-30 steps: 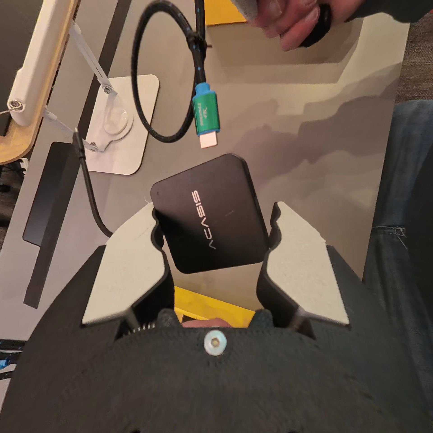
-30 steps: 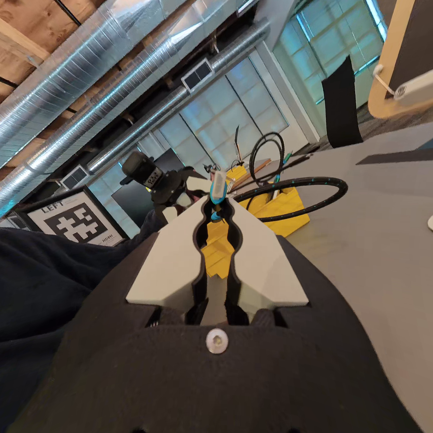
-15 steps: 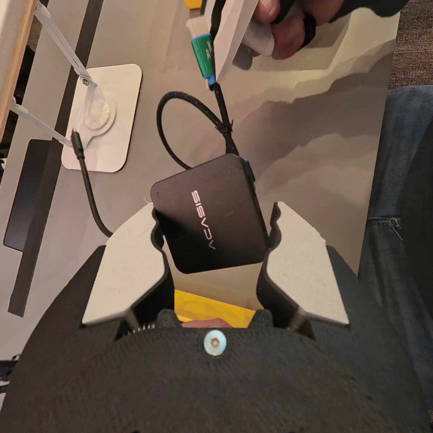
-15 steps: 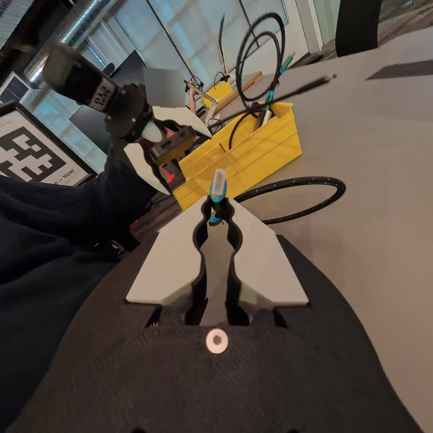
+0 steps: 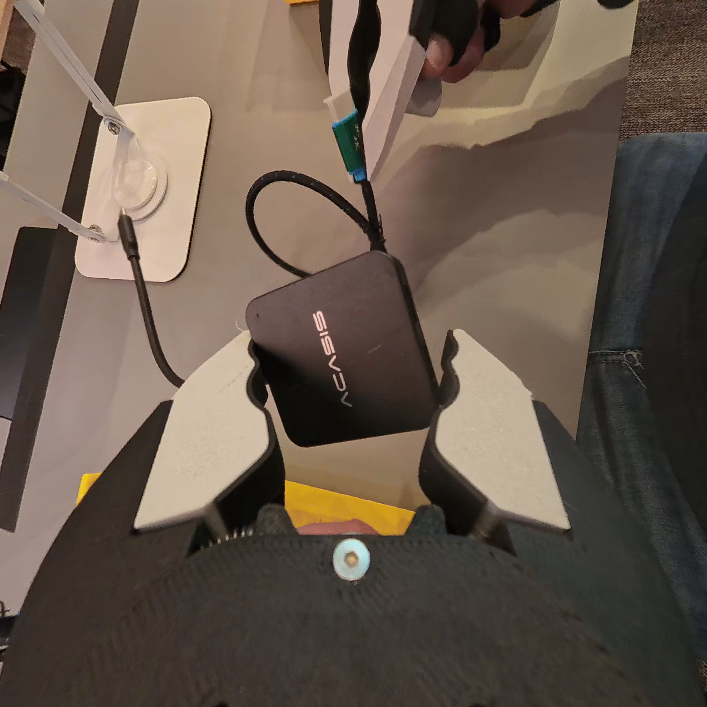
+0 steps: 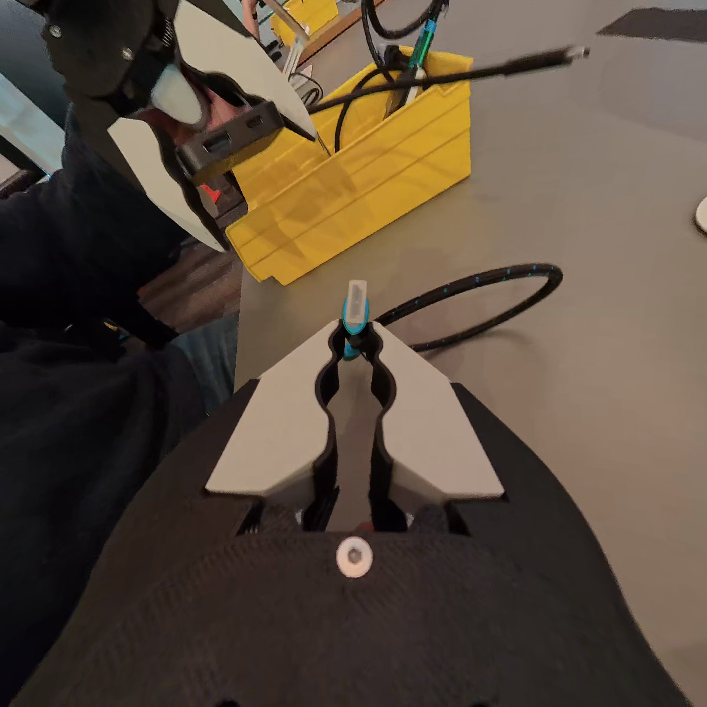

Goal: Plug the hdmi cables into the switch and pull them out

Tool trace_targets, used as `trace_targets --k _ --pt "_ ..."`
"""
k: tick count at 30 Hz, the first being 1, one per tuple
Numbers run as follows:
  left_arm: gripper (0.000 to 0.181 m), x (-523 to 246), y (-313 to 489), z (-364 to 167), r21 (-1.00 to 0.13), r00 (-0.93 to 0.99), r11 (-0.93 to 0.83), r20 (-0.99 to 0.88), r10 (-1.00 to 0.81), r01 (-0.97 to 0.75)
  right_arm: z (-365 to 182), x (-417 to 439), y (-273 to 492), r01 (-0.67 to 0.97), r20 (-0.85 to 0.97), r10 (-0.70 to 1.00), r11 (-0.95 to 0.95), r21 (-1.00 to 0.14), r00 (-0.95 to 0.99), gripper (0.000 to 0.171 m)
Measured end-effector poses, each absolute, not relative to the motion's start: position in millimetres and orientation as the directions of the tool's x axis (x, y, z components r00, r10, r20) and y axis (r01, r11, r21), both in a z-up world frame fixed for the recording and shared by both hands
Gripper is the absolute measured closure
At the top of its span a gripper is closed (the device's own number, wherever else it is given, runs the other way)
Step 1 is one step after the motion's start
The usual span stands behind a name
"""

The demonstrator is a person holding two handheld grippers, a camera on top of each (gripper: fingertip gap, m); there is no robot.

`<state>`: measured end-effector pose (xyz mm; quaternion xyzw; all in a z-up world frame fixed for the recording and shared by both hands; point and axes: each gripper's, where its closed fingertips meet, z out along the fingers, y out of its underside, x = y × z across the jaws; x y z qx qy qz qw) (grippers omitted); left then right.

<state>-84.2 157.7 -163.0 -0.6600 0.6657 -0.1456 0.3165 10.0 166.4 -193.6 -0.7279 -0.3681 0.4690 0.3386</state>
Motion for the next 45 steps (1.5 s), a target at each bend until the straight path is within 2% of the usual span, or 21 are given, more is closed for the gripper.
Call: trace_targets --k 3,6,10,22,28,31,33,37,42,45 --pt "0.093 -84.3 157.5 -165.1 -0.612 0.071 0.085 -0.225 -0.972 -0.786 -170.2 7.2 164.2 0.144 -0.446 0.86 -0.488 -0.861 0.249 0.163" --pt "0.093 -82.8 156.0 -165.4 -0.627 0.072 0.079 -0.212 -0.975 -0.775 -129.0 7.4 162.8 -0.021 -0.452 0.875 -0.456 -0.89 0.173 0.163" --pt "0.093 -80.0 155.2 -163.5 -0.65 0.08 0.077 -0.208 -0.975 -0.756 -88.8 17.0 167.7 -0.215 -0.468 0.873 -0.434 -0.875 0.138 0.163" --pt "0.093 -70.6 148.8 -182.2 -0.645 0.094 0.059 -0.2 -0.975 -0.762 -80.4 27.3 179.7 -0.421 -0.586 0.806 -0.505 -0.754 0.083 0.163" --pt "0.093 -70.2 151.0 -188.0 -0.627 0.108 0.048 -0.208 -0.972 -0.777 -107.1 33.0 187.9 -0.366 -0.598 0.781 -0.512 -0.777 0.178 0.163" --pt "0.093 -74.0 153.3 -187.9 -0.627 0.119 0.038 -0.207 -0.971 -0.778 -143.4 36.9 191.7 -0.247 -0.576 0.759 -0.521 -0.817 0.304 0.163" --pt "0.093 -76.4 154.9 -190.0 -0.613 0.121 0.037 -0.214 -0.969 -0.789 -180.9 36.6 191.4 -0.062 -0.496 0.753 -0.524 -0.849 0.433 0.163" --pt "0.093 -75.8 154.2 -191.7 -0.612 0.115 0.039 -0.21 -0.971 -0.79 -206.0 36.2 182.3 0.096 -0.45 0.749 -0.558 -0.824 0.486 0.161" --pt "0.093 -78.9 155.8 -193.4 -0.608 0.116 0.035 -0.208 -0.971 -0.793 -222.5 49.2 175.4 0.276 -0.345 0.726 -0.587 -0.761 0.594 0.124" --pt "0.093 -80.5 156.0 -192.9 -0.61 0.117 0.034 -0.206 -0.972 -0.792 -221.1 62.0 172.6 0.401 -0.19 0.734 -0.547 -0.735 0.652 0.109"
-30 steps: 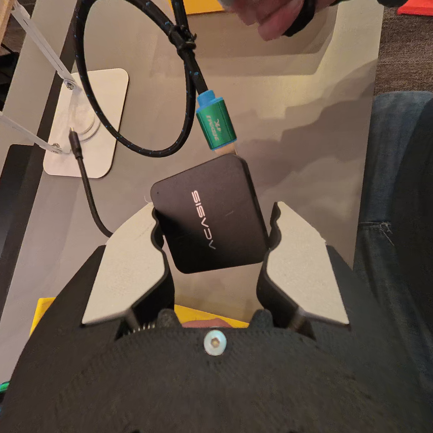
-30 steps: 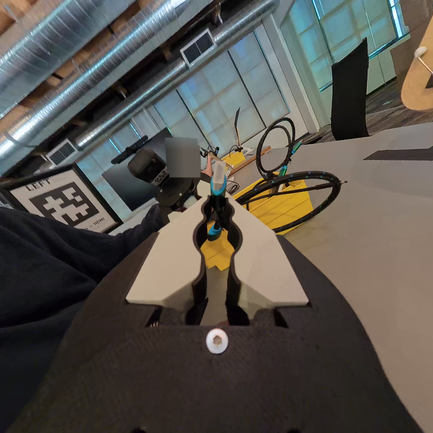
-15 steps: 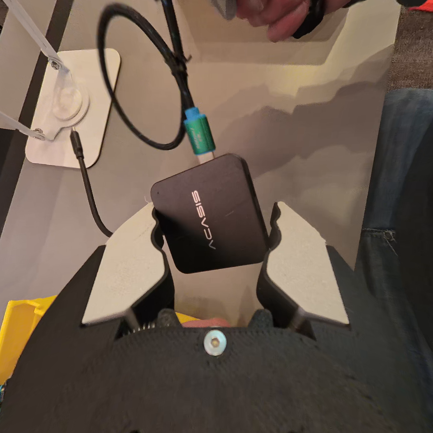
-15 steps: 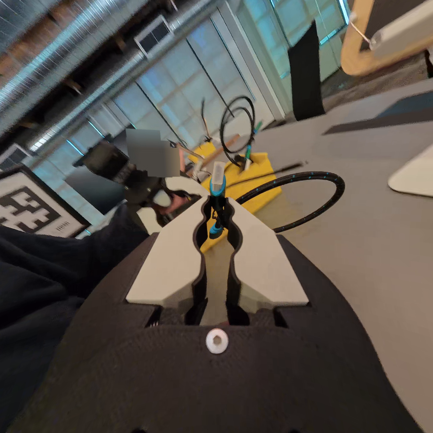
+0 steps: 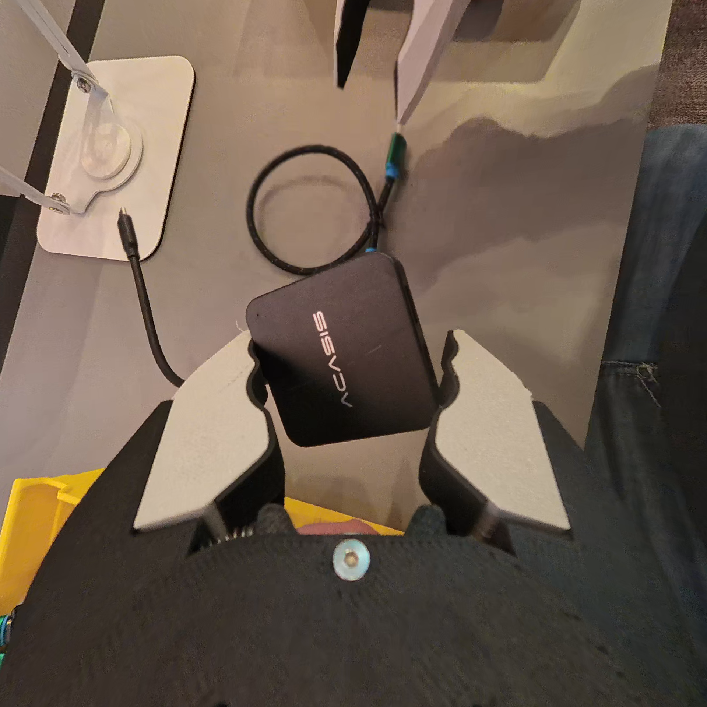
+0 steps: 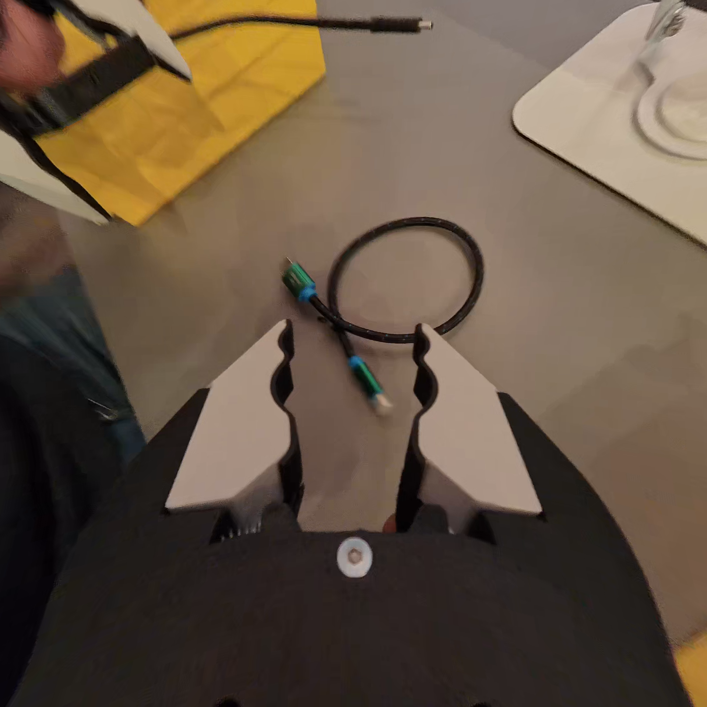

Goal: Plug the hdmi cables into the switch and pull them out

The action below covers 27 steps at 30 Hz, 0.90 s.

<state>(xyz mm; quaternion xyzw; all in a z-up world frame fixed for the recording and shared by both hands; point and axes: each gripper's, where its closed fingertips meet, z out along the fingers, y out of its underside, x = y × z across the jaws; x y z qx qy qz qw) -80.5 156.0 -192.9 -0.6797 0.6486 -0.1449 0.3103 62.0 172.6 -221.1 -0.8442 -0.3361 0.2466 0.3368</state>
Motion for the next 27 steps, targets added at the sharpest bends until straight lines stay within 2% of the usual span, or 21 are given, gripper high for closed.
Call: trace_targets --k 2,3,6,11,14,16,23,27 --pt "0.093 -81.8 156.2 -192.5 -0.607 0.115 0.036 -0.208 -0.971 -0.794 -217.2 61.2 167.7 0.529 -0.048 0.791 -0.451 -0.719 0.609 0.095" --pt "0.093 -82.1 155.9 -192.1 -0.606 0.113 0.037 -0.207 -0.972 -0.794 -216.6 53.3 161.3 0.587 -0.008 0.838 -0.389 -0.71 0.545 0.096" --pt "0.093 -81.8 154.7 -191.8 -0.603 0.105 0.042 -0.206 -0.973 -0.796 -231.5 24.6 146.6 0.694 -0.001 0.929 -0.278 -0.664 0.371 0.105" --pt "0.093 -81.1 149.2 -190.5 -0.607 0.082 0.064 -0.21 -0.974 -0.792 -286.3 5.3 159.4 0.811 0.016 0.961 -0.223 -0.541 0.275 0.126" --pt "0.093 -80.0 148.9 -186.0 -0.62 0.076 0.078 -0.219 -0.973 -0.781 -297.2 -0.4 168.2 0.802 0.004 0.956 -0.243 -0.546 0.293 0.158" --pt "0.093 -78.9 149.2 -182.6 -0.632 0.069 0.092 -0.224 -0.972 -0.77 -295.1 -1.7 167.9 0.791 -0.016 0.953 -0.26 -0.553 0.302 0.166" --pt "0.093 -79.7 149.6 -178.8 -0.652 0.061 0.106 -0.229 -0.971 -0.751 -248.8 -3.3 162.8 0.691 -0.036 0.946 -0.262 -0.674 0.323 0.166" --pt "0.093 -80.4 149.7 -175.7 -0.652 0.063 0.114 -0.241 -0.968 -0.75 -215.9 9.1 160.6 0.666 -0.002 0.937 -0.25 -0.702 0.349 0.166"
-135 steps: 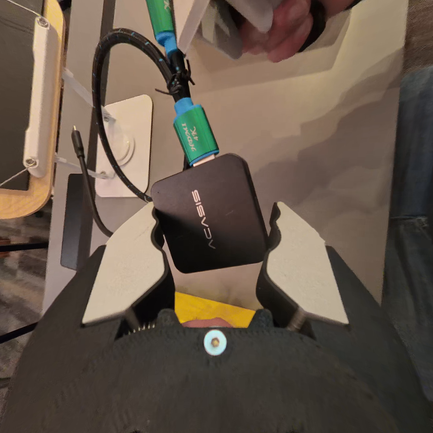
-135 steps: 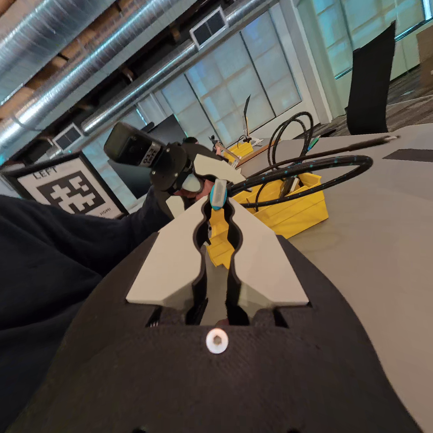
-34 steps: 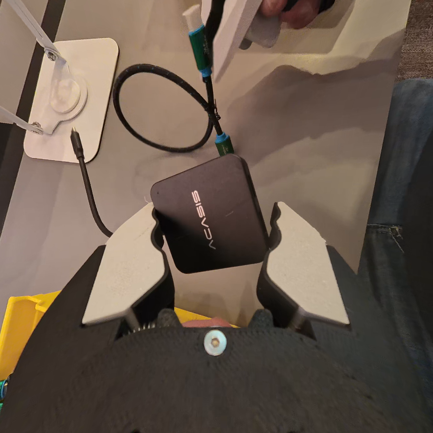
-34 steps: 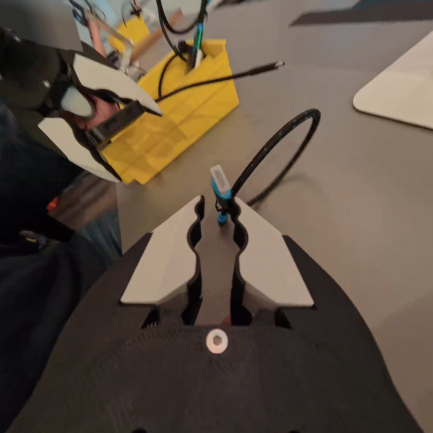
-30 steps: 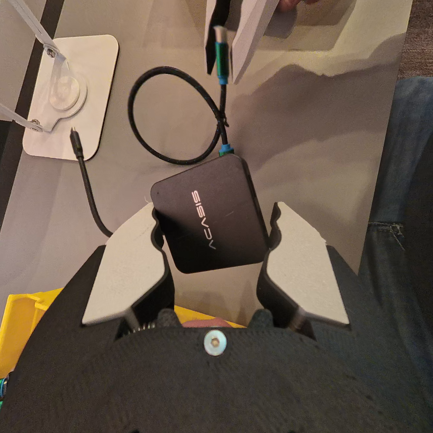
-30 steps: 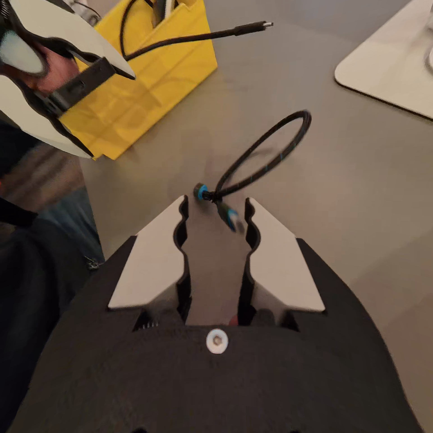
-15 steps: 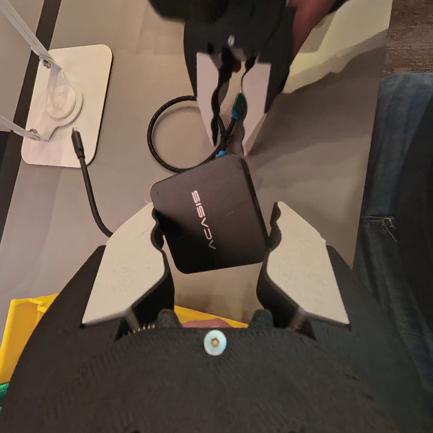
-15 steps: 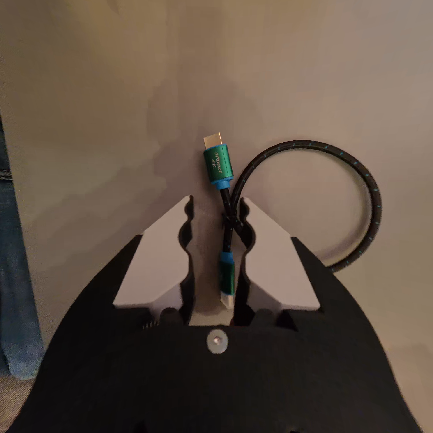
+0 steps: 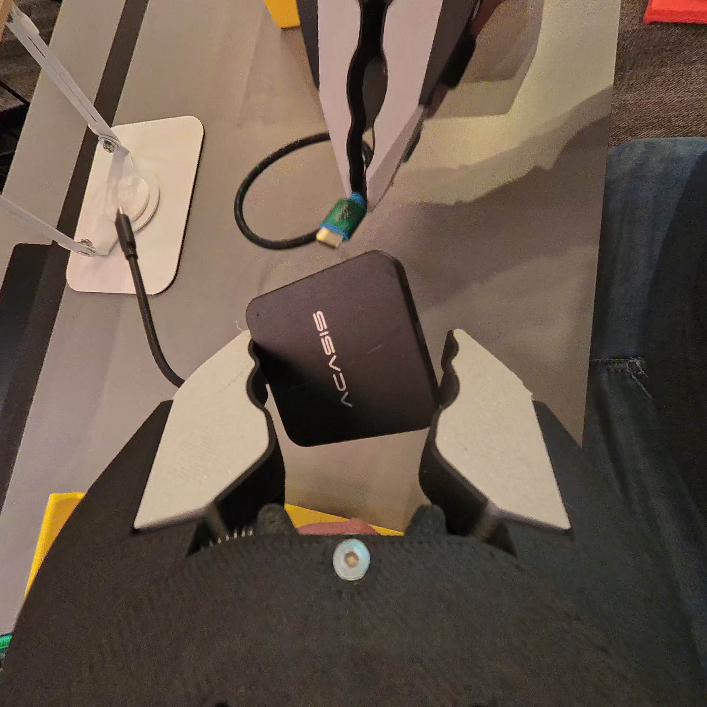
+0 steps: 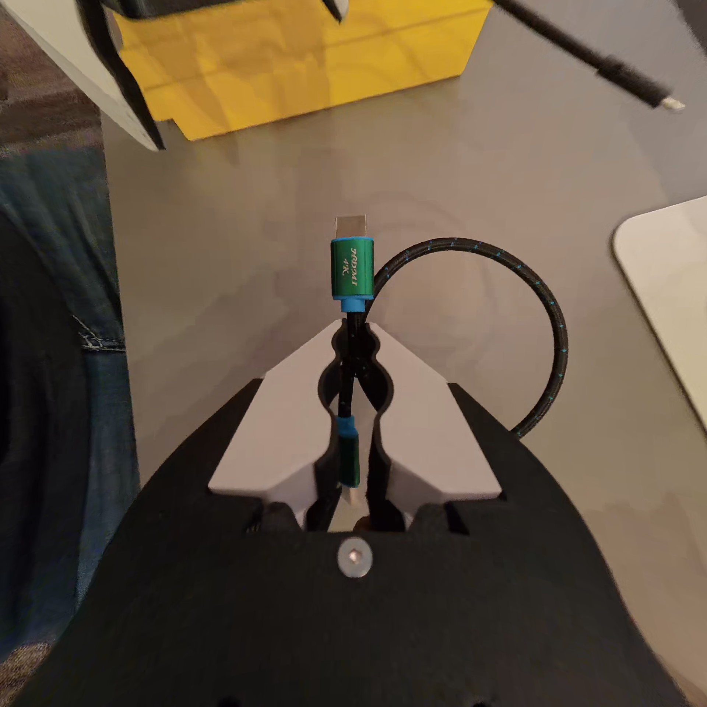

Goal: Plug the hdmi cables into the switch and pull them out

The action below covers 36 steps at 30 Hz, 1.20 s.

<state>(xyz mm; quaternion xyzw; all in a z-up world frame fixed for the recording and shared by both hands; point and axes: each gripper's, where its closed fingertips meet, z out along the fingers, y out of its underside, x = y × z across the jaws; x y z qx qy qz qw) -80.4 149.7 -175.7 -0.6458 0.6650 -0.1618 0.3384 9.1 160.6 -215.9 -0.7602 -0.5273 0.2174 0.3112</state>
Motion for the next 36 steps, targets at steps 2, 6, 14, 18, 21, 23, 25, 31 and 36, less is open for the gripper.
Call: trace_targets --k 2,6,14,18,21,23,25,31,36 --pt "0.093 -80.7 150.0 -173.9 -0.654 0.066 0.115 -0.245 -0.967 -0.747 -193.0 21.3 159.6 0.644 0.025 0.924 -0.246 -0.724 0.381 0.166" --pt "0.093 -81.6 151.0 -174.2 -0.65 0.07 0.114 -0.25 -0.966 -0.751 -134.5 67.8 154.2 0.59 0.106 0.861 -0.245 -0.77 0.497 0.167" --pt "0.093 -79.8 150.2 -179.2 -0.637 0.062 0.118 -0.253 -0.966 -0.762 -124.2 238.4 127.2 0.511 0.18 0.57 -0.497 -0.702 0.802 0.167" --pt "0.093 -76.6 149.6 -181.0 -0.633 0.057 0.119 -0.251 -0.966 -0.765 -179.7 294.9 105.4 0.425 0.109 0.455 -0.683 -0.594 0.884 0.167" --pt "0.093 -73.0 148.5 -182.2 -0.629 0.051 0.123 -0.251 -0.967 -0.768 -223.6 306.3 103.0 0.388 0.055 0.429 -0.748 -0.539 0.902 0.166" --pt "0.093 -71.0 147.7 -182.0 -0.628 0.048 0.126 -0.254 -0.966 -0.768 -242.8 305.8 104.8 0.361 0.011 0.416 -0.776 -0.517 0.909 0.16" --pt "0.093 -70.1 147.0 -181.4 -0.625 0.048 0.129 -0.257 -0.965 -0.77 -249.3 306.3 103.5 0.368 0.001 0.42 -0.794 -0.484 0.908 0.147" --pt "0.093 -64.1 141.4 -175.4 -0.638 0.031 0.151 -0.264 -0.964 -0.755 -164.3 275.6 112.7 0.457 0.121 0.499 -0.636 -0.622 0.858 0.139" --pt "0.093 -45.3 123.4 -165.2 -0.621 -0.043 0.257 -0.337 -0.941 -0.741 -97.8 113.1 123.2 0.35 -0.102 0.795 -0.374 -0.859 0.598 0.126"
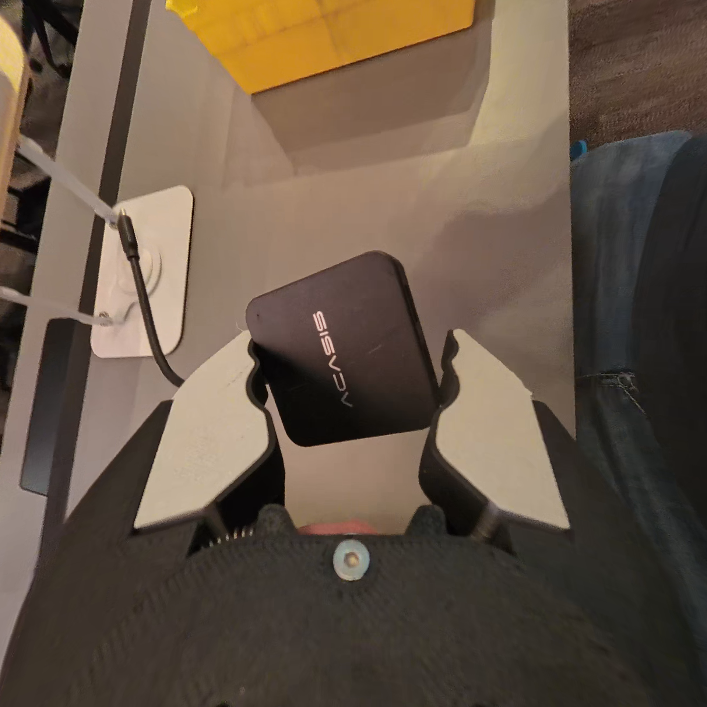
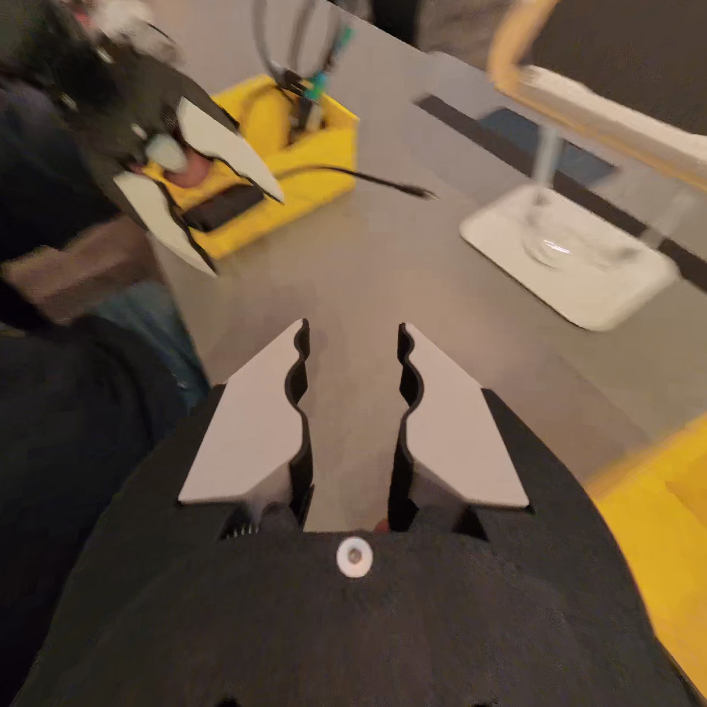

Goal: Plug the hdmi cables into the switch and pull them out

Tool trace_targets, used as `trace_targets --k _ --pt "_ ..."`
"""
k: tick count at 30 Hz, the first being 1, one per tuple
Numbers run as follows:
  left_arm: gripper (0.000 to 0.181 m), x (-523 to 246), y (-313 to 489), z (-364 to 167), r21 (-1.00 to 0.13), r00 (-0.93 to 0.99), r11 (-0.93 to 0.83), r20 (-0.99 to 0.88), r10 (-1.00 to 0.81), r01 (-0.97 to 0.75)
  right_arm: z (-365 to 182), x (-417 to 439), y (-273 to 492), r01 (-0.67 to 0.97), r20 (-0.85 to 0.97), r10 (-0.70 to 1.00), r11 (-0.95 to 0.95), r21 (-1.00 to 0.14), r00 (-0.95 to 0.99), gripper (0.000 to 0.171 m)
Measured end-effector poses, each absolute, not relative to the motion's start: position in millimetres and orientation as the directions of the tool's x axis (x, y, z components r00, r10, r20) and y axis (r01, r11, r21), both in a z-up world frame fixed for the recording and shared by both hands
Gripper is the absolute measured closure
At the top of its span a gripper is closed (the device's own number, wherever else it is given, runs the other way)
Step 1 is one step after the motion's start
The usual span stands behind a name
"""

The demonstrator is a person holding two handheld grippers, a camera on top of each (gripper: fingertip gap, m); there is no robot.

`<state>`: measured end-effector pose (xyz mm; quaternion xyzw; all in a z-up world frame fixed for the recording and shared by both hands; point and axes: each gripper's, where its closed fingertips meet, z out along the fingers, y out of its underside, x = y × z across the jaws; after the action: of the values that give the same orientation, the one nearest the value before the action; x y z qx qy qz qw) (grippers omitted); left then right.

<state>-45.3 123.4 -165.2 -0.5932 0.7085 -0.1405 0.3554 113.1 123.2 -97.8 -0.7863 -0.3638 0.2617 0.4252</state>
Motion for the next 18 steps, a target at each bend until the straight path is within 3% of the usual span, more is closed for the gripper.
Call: trace_targets --k 5,11,14,15,16,18 --pt "0.093 -33.2 109.2 -156.8 -0.557 -0.095 0.372 -0.461 -0.882 -0.742 -118.3 9.8 139.6 0.181 -0.482 0.811 -0.556 -0.811 0.332 0.117" --pt "0.093 -23.9 102.1 -157.6 -0.398 -0.166 0.497 -0.628 -0.76 -0.771 -117.5 -32.4 161.8 -0.032 -0.736 0.676 -0.735 -0.677 0.03 0.127" --pt "0.093 -20.8 98.7 -165.0 -0.299 -0.224 0.545 -0.682 -0.696 -0.783 -115.0 -43.7 158.8 -0.017 -0.78 0.619 -0.784 -0.62 -0.088 0.129" --pt "0.093 -20.8 98.7 -168.7 -0.269 -0.242 0.553 -0.691 -0.681 -0.788 -111.9 -48.0 154.3 -0.005 -0.78 0.612 -0.787 -0.617 -0.128 0.135" --pt "0.093 -20.4 97.9 -172.1 -0.256 -0.254 0.557 -0.691 -0.677 -0.79 -109.4 -51.3 148.8 0.012 -0.767 0.624 -0.774 -0.632 -0.153 0.162" --pt "0.093 -20.5 97.0 -177.9 -0.254 -0.257 0.552 -0.682 -0.685 -0.794 -110.9 -55.3 146.2 0.042 -0.737 0.666 -0.738 -0.674 -0.116 0.17"
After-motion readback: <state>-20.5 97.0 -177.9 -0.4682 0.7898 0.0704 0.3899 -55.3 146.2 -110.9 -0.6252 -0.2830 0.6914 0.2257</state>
